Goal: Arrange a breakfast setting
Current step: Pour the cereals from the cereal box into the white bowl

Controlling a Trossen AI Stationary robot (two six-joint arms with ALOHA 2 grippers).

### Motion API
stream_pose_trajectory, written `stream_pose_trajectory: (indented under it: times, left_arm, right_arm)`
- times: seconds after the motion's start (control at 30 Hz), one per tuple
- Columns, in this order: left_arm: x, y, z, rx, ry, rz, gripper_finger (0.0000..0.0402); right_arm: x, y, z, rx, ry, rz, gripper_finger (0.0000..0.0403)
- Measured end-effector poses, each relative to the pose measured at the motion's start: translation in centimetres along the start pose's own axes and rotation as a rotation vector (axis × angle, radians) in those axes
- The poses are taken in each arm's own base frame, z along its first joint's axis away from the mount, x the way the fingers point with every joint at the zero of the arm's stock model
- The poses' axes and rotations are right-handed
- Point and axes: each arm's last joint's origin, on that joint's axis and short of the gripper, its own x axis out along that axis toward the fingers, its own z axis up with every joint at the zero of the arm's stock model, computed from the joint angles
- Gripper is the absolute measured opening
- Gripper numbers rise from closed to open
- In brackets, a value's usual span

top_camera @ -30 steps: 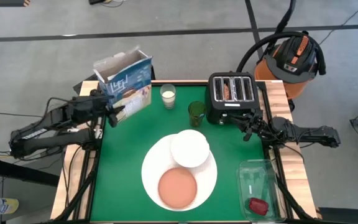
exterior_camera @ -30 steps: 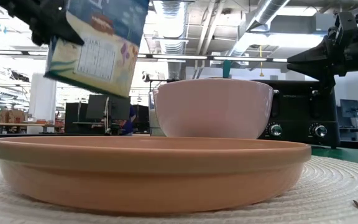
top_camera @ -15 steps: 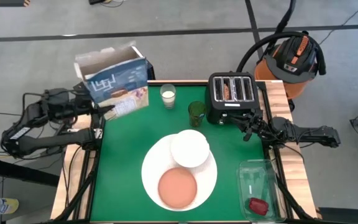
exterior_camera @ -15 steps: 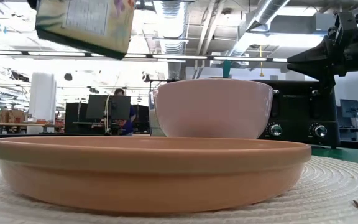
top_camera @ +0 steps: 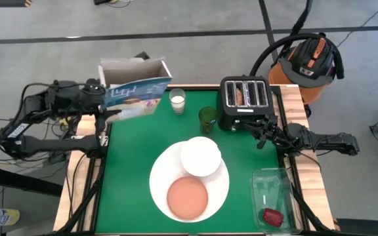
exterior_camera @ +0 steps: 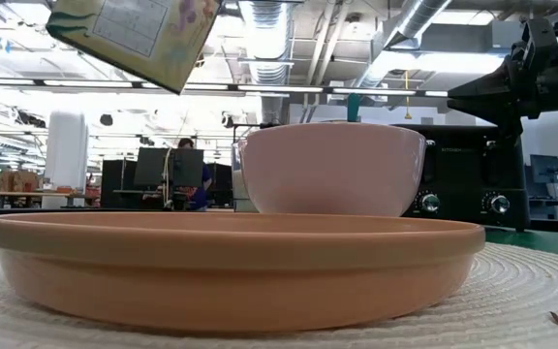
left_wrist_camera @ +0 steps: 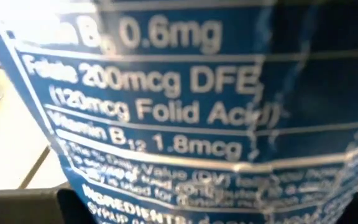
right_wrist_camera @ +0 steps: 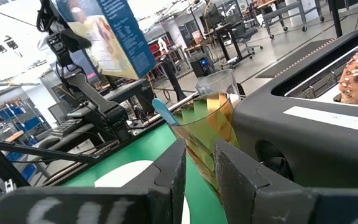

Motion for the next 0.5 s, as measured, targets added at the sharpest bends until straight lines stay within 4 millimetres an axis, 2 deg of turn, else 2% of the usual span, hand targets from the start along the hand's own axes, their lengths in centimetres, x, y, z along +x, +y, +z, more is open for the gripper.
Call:
stream_pose_trajectory:
  times: [0.33,0.5]
  left_arm:
    - [0.4,0.6,2.9,0.156,0.113,-0.017,0.023]
    - [1.5,0.9,3.9,0.227,0.209,0.01,0.023]
  right_arm:
    - [0.0,0.0,0.0,0.0,0.0,0.0,0.0107]
    - [0.0,0.0,0.0,0.0,0.0,0.0,0.0107]
